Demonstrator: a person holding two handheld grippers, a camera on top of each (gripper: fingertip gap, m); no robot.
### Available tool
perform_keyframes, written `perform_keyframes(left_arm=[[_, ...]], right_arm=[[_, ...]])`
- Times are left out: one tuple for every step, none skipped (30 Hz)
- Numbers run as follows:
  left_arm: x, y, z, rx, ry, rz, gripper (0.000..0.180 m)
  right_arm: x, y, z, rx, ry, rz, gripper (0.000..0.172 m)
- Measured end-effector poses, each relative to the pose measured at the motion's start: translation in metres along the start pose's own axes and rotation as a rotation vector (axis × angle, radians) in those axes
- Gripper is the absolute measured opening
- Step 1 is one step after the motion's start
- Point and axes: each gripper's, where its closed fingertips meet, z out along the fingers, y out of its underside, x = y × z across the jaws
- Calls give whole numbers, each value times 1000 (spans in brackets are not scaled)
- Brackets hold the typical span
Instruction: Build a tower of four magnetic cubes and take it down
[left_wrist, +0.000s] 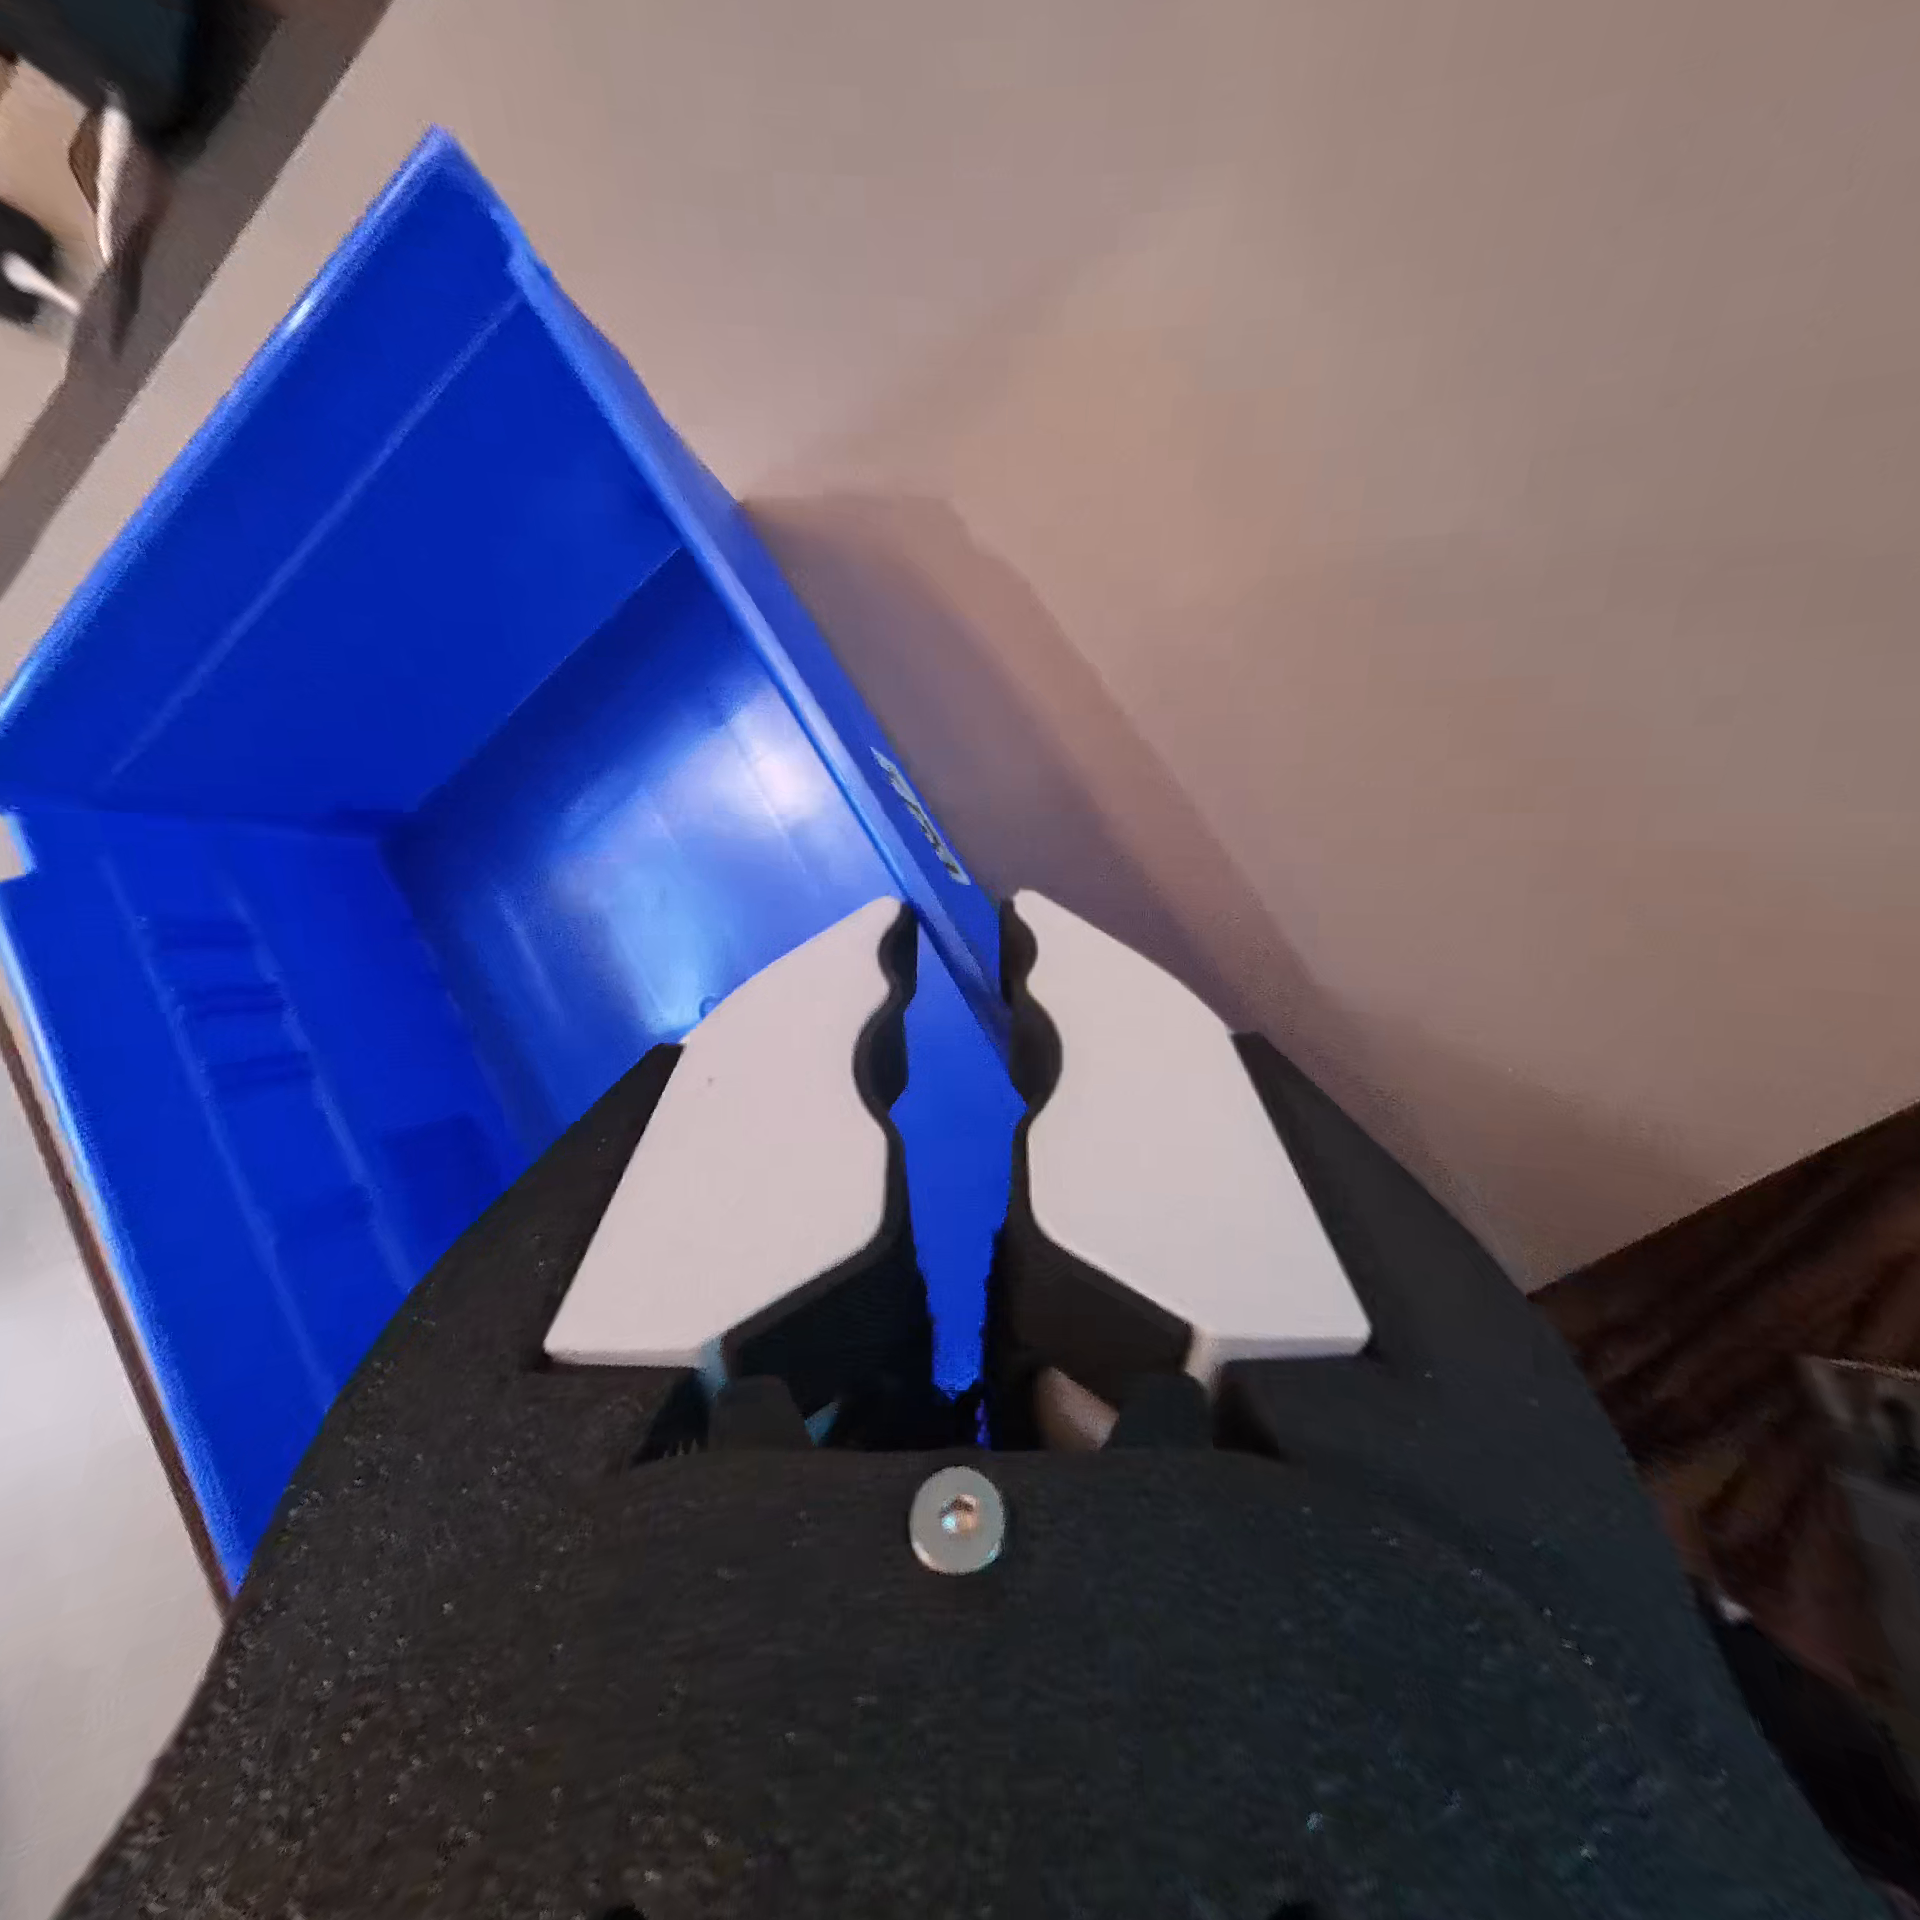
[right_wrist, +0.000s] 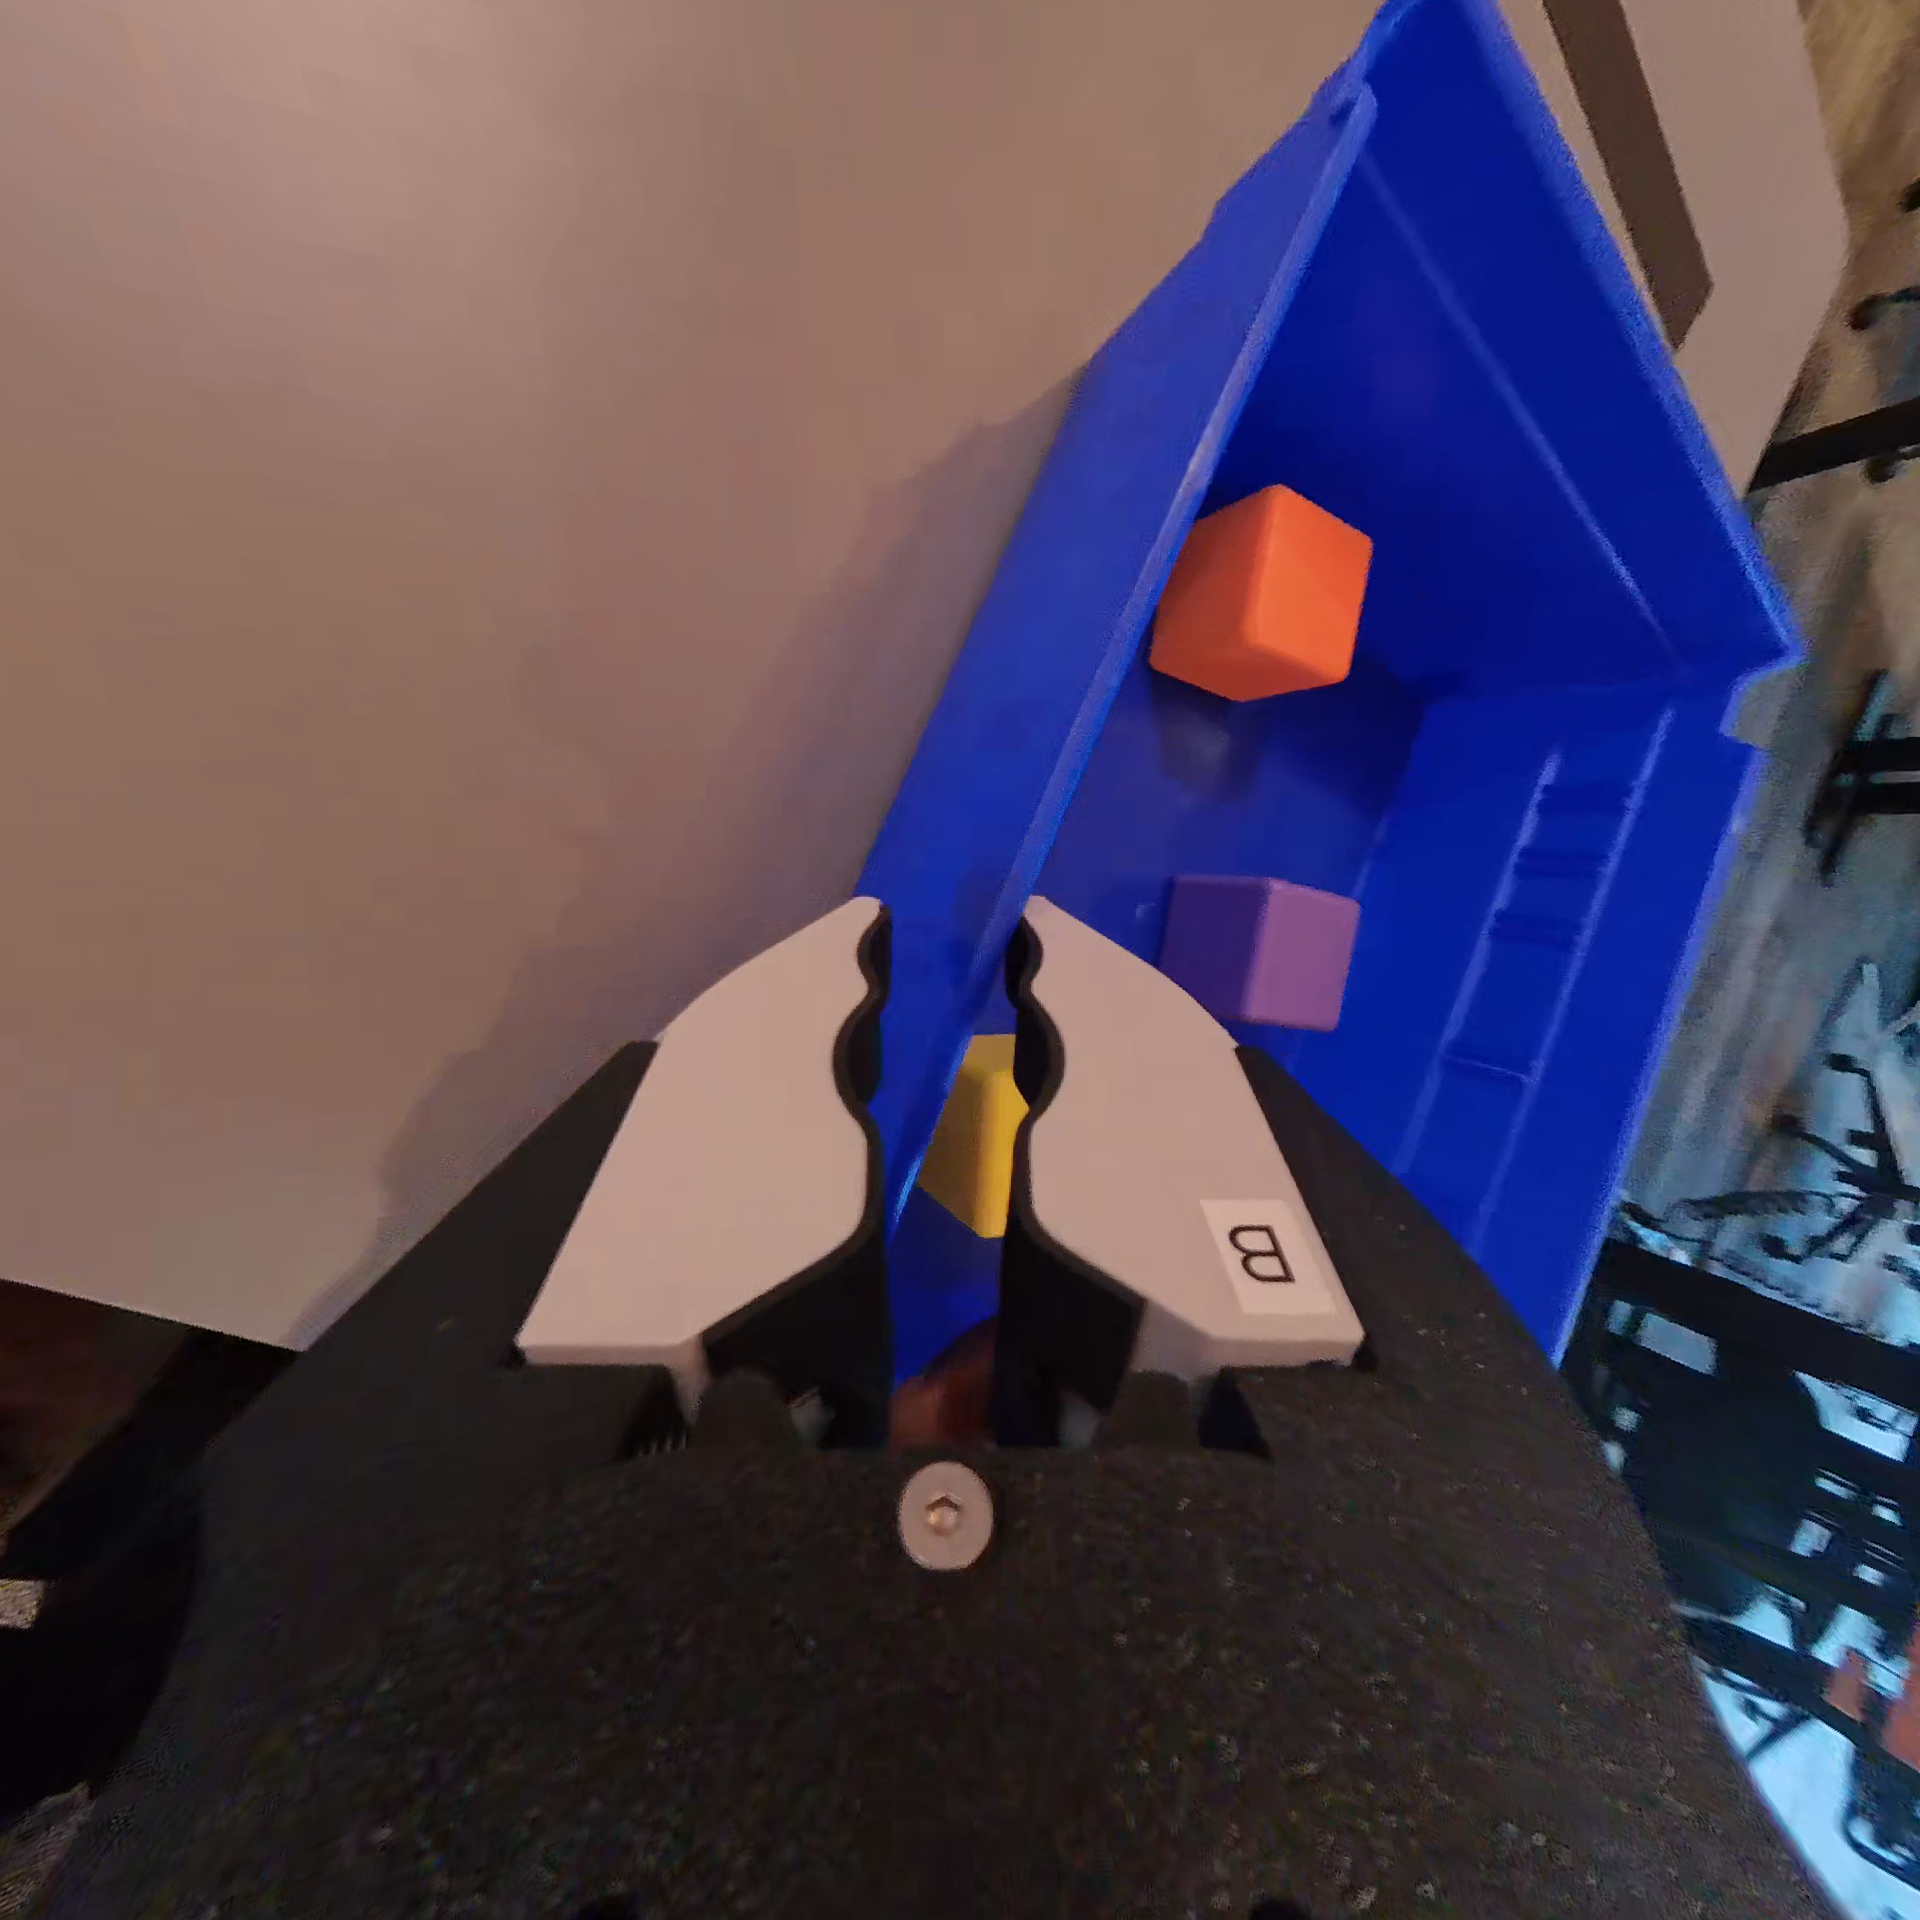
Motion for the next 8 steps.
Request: perform_keyframes(left_arm=[[1,0,0,8,11,10,15],[2,0,-1,6,18,11,14],[2,-1,0,6,15,24,14],[2,-1,0,4,5,48,14],[2,-2,0,-1,-4,74,14],[1,-2,1,-8,-10,103,14],[1,-2,1,-13,-14,137,15],[1,-3,1,-13,-14,165,15]], right_arm=[[2,1,0,-7,16,-14,18],[3,3,-1,-11,25,-28,15],[3,3,-2,-8,27,-45,13],[2,4,-3,0,18,-65,13],[0,4,-4,12,4,-87,12],[-2,4,-5,23,-10,-114,12],[-4,5,-7,34,-22,-149,13],[-7,5,-8,46,-33,-187,13]])
